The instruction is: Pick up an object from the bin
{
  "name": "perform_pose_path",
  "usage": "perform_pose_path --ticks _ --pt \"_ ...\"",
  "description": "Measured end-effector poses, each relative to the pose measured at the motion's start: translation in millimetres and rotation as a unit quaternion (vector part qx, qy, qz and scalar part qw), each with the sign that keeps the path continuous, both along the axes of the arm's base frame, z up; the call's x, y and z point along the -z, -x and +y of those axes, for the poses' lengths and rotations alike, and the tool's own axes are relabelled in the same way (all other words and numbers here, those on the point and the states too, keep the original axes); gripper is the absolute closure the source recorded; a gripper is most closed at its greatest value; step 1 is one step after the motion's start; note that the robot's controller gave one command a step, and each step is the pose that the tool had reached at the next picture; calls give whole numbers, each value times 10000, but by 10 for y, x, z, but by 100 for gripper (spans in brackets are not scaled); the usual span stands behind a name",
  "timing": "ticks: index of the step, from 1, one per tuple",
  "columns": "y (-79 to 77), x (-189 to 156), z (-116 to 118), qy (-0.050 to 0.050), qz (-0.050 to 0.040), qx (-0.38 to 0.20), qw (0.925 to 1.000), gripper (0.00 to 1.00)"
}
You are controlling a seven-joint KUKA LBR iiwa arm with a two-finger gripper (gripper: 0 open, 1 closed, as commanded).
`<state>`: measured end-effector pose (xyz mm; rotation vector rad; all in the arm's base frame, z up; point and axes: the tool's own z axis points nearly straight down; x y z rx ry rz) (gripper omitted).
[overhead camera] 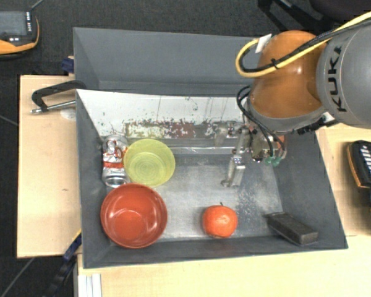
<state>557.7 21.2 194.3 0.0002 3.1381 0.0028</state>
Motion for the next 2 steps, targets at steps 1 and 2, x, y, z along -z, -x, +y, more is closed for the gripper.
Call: perform_pose_path --ticks 1,2 --pt "-23 646 709 -14 12 -755 9971 0" --pt "-350 1251 1199 -31 -11 -1183 9930 0"
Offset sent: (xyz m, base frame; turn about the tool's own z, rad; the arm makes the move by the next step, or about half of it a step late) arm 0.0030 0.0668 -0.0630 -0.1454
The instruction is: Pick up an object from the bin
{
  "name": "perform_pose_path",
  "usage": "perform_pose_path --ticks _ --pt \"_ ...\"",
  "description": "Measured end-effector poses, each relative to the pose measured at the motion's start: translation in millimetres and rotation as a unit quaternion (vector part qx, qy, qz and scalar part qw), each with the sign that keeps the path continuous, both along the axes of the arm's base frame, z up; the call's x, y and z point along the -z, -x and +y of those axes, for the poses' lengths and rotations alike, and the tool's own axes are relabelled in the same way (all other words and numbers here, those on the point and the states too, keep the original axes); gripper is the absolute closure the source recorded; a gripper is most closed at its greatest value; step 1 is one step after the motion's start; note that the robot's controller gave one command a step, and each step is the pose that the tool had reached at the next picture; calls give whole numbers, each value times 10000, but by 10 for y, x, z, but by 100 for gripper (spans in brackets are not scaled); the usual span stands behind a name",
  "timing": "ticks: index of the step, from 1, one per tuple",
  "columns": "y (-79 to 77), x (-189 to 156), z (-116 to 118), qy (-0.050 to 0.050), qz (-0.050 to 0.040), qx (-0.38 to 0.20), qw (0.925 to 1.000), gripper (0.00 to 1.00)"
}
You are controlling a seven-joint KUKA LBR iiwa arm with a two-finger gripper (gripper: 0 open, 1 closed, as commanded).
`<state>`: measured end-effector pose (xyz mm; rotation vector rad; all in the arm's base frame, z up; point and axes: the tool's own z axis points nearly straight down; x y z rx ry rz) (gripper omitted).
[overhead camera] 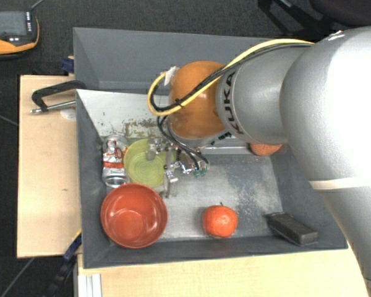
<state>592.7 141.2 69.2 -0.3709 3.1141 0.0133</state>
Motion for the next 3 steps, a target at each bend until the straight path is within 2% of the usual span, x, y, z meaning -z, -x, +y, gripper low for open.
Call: perform_pose_path --ticks 1,2,3 --pt "7 -26 -22 11 19 12 10000 100" --pt "-3 -33 -25 8 3 20 10000 0" --pt "-93 -21 -689 12 -12 55 10000 0"
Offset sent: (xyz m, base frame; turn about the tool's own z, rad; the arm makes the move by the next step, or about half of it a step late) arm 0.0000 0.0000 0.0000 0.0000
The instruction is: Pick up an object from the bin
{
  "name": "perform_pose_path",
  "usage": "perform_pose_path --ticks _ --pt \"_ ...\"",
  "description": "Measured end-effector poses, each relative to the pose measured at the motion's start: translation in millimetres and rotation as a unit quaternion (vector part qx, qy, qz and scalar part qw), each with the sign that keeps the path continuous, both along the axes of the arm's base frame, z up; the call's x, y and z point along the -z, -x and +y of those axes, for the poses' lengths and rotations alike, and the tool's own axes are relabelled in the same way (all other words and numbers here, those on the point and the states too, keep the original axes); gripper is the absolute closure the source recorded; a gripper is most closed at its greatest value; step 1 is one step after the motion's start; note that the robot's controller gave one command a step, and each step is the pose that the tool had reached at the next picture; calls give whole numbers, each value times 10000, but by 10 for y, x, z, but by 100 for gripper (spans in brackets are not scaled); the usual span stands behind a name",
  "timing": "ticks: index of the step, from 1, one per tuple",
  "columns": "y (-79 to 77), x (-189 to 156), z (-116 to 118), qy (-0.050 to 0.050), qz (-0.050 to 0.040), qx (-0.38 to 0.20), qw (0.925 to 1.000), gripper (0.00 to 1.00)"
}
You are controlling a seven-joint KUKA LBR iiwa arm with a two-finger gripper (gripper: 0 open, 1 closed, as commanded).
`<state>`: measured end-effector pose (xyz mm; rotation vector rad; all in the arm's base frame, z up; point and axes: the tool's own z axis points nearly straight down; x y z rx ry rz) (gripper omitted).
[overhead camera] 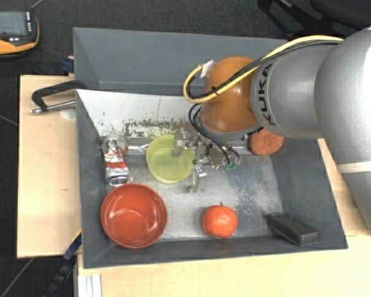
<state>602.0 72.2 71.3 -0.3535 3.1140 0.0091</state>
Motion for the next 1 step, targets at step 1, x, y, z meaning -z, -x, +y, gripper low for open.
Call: perform_pose_path --ticks 1 --pt "6 -10 626 -28 -13 839 9965 0"
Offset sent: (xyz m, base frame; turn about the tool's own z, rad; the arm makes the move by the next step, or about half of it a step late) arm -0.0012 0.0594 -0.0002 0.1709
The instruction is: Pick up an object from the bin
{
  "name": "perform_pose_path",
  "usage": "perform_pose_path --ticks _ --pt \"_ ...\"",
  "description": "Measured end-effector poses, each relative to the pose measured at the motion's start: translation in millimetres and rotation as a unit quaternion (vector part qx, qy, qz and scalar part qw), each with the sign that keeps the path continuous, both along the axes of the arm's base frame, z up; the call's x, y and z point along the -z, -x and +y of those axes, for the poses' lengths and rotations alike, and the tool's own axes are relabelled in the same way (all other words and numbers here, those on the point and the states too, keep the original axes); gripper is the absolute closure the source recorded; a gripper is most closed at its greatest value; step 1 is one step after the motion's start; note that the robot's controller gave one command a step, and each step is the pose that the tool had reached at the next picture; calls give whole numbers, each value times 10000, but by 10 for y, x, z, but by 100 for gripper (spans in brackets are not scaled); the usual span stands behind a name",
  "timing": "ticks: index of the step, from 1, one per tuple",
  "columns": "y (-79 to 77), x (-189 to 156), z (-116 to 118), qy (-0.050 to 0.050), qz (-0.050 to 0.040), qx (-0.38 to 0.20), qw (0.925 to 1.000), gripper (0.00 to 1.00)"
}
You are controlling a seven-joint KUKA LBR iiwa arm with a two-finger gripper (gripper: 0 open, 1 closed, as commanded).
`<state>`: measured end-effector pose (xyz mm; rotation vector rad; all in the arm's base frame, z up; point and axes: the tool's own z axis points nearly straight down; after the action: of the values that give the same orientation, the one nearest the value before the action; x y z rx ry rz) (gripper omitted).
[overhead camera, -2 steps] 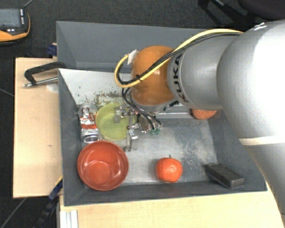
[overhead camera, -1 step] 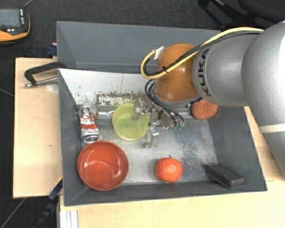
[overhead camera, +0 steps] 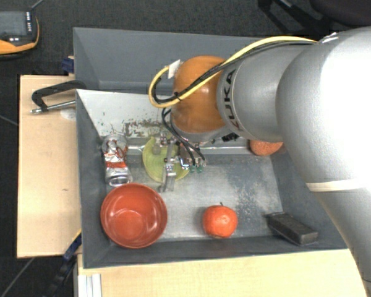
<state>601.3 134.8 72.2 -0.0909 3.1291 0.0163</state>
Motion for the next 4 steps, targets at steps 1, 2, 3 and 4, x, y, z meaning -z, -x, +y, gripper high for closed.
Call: perform_pose_path --ticks 1,2,3,4 --pt "134 -17 -873 9 -1 311 9995 0" --pt "8 12 -202 -8 -34 -141 9999 0" --pt "55 42 -230 11 74 -124 9999 100" --pt "54 41 -231 11 73 -124 9999 100"
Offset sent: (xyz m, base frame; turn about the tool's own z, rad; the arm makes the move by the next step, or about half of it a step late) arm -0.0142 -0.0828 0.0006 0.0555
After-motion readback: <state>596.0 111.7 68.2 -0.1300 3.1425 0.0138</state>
